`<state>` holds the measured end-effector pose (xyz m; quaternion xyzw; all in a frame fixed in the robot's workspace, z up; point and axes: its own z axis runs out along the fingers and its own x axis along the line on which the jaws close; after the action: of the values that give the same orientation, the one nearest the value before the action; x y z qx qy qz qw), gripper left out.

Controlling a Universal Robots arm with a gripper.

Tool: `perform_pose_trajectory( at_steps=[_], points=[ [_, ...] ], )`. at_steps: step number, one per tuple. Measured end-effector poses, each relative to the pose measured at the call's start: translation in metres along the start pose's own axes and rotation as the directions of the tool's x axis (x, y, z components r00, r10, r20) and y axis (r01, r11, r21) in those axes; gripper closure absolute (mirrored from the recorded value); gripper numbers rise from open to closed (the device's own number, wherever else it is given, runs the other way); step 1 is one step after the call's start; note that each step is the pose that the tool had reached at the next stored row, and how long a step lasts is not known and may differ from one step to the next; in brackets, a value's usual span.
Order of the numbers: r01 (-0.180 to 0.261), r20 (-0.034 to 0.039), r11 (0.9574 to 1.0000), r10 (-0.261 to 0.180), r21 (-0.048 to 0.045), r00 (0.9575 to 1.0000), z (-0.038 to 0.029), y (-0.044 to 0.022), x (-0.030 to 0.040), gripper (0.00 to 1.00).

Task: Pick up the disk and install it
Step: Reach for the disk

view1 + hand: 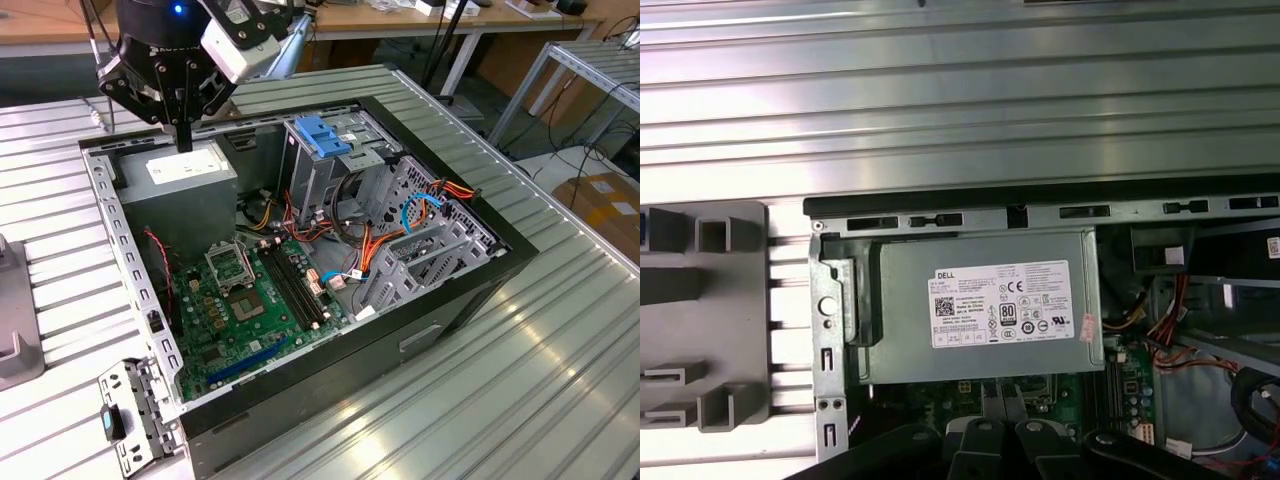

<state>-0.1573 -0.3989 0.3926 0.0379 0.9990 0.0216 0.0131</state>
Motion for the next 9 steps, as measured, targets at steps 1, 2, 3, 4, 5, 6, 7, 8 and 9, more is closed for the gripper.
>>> perform_pose_trajectory(
  at_steps=[1, 2, 3, 4, 5, 6, 7, 8, 9],
  points=[
    [0.0, 0.0, 1.0, 0.0, 0.0, 1.0, 0.0, 0.0, 0.0007, 0.9],
    [0.0, 0.0, 1.0, 0.0, 0.0, 1.0, 0.0, -0.0001, 0.0012, 0.9],
    [0.0, 0.0, 1.0, 0.0, 0.0, 1.0, 0.0, -0.0001, 0.0016, 0.9],
    [0.0, 0.0, 1.0, 0.0, 0.0, 1.0, 0.0, -0.0001, 0.0021, 0.9],
    [0.0, 0.0, 1.0, 0.0, 0.0, 1.0, 0.0, -0.0002, 0.0022, 0.9],
    [0.0, -0.0001, 1.0, 0.0, 0.0, 1.0, -0.0001, -0.0002, 0.0022, 0.9],
    [0.0, 0.0, 1.0, 0.0, 0.0, 1.0, 0.0, -0.0002, 0.0023, 0.9],
    [0.0, 0.0, 1.0, 0.0, -0.0001, 1.0, 0.0, -0.0002, 0.0024, 0.9],
    [0.0, 0.0, 1.0, 0.0, 0.0, 1.0, -0.0001, -0.0002, 0.0024, 0.9]
  ],
)
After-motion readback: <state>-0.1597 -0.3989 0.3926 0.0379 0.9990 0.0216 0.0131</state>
